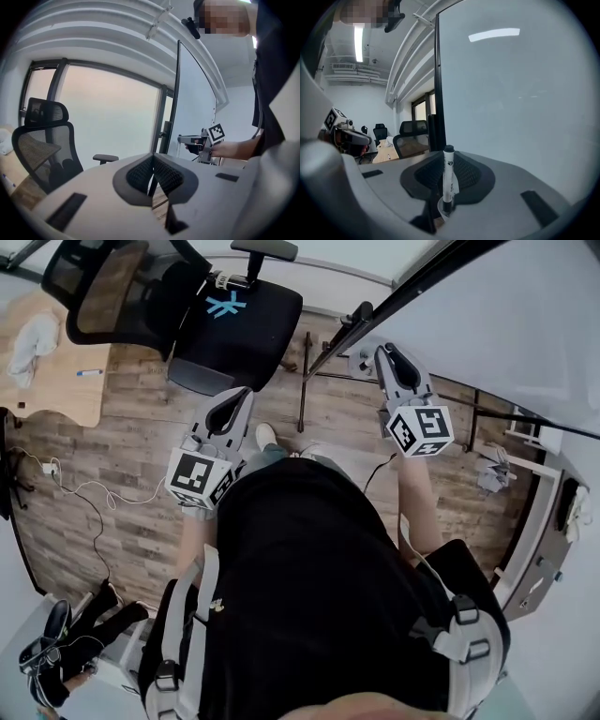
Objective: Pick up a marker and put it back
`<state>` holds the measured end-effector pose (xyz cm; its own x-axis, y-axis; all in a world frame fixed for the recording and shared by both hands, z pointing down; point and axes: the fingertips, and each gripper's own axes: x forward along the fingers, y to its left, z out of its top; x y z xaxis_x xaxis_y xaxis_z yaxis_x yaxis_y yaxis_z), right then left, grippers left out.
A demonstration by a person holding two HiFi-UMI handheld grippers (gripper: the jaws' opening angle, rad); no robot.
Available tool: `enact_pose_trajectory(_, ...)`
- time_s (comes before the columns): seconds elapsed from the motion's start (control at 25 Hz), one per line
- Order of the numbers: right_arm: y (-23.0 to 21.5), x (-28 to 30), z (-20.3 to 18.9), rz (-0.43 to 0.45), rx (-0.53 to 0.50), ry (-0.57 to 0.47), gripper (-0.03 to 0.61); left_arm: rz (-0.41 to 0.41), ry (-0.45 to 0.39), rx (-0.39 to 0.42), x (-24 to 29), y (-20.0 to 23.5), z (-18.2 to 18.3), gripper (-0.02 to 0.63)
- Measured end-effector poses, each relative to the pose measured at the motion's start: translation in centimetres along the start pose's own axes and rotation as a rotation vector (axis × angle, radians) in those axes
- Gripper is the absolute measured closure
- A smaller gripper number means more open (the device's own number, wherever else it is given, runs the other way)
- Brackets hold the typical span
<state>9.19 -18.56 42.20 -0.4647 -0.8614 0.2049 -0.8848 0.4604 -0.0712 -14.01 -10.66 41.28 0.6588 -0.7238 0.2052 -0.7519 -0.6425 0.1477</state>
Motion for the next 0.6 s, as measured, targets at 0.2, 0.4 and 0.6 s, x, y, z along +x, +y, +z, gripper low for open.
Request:
enact_pose_trajectory(0.2, 0.4, 1.0, -2.0, 0.014, -0.012, 0.046, 0.506, 0.016, 0.013, -0.009, -0.5, 0.3, -0.5, 0.607)
enact_pose_trajectory(0.4, 0.6, 1.5, -3.4, 0.020, -0.017, 0.075, 0.506, 0.022, 0.023, -0.013, -0.5, 0.4, -1.1, 0.607)
enact_pose_trajectory(0.6, 0.8, 1.8, -4.3, 0.027, -0.031, 0.098, 0.506, 0.023, 0.030, -0.015, -0.5, 0.2, -1.4, 0.607)
